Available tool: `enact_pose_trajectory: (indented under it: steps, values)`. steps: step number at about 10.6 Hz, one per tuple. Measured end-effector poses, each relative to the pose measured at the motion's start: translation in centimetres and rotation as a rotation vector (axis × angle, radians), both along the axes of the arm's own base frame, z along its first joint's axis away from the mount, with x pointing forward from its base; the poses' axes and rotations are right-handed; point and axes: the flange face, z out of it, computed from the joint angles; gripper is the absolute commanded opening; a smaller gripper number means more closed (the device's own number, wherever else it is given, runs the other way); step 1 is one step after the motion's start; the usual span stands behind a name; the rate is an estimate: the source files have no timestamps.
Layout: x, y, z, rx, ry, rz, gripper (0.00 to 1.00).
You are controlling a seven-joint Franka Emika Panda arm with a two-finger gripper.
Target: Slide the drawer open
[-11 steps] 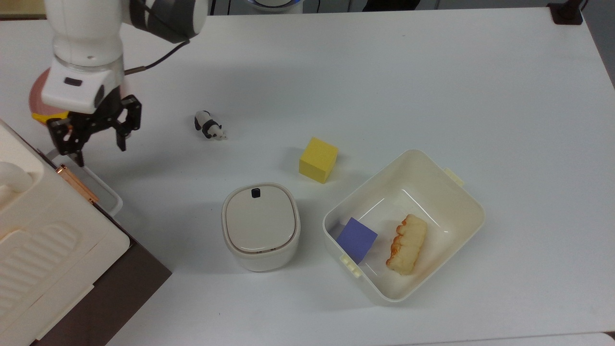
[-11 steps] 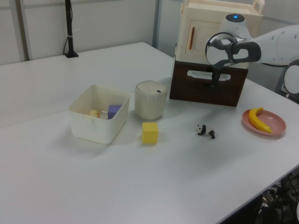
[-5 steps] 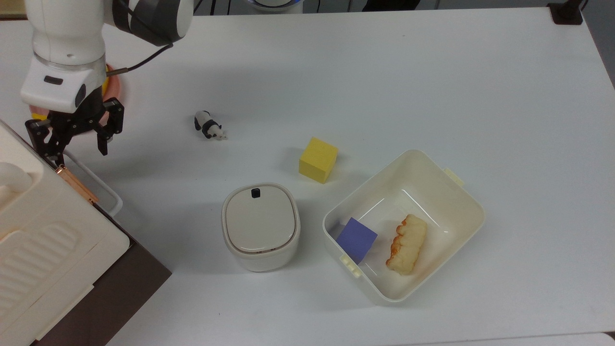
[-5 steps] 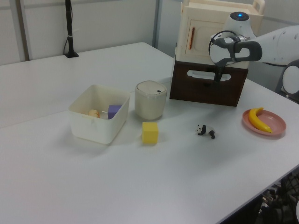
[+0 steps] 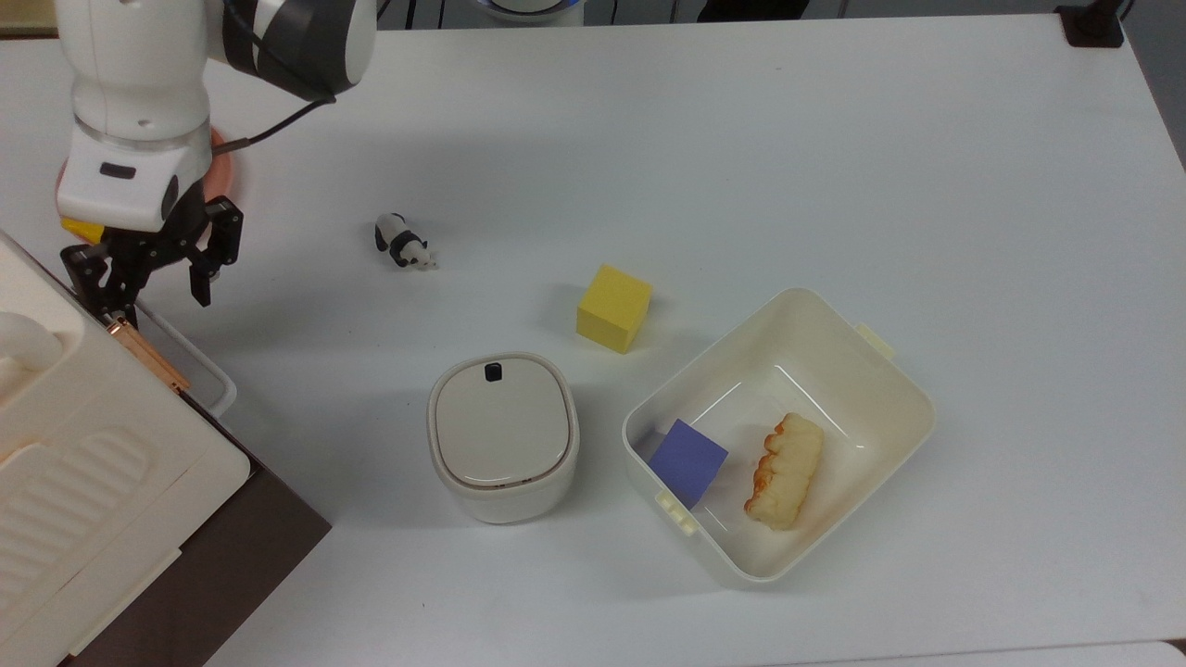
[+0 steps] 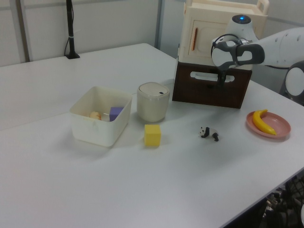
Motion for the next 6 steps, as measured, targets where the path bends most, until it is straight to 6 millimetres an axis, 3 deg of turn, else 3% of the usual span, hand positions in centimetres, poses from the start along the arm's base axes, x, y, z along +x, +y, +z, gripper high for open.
enact_pose_trajectory:
  steps: [3,6]
  values:
    - [0.3,1.8,-1.4,0.007,0.028,0.034,0.50]
    - [0.0,5.8,0.4,0.024,0.095,0.072,0.50]
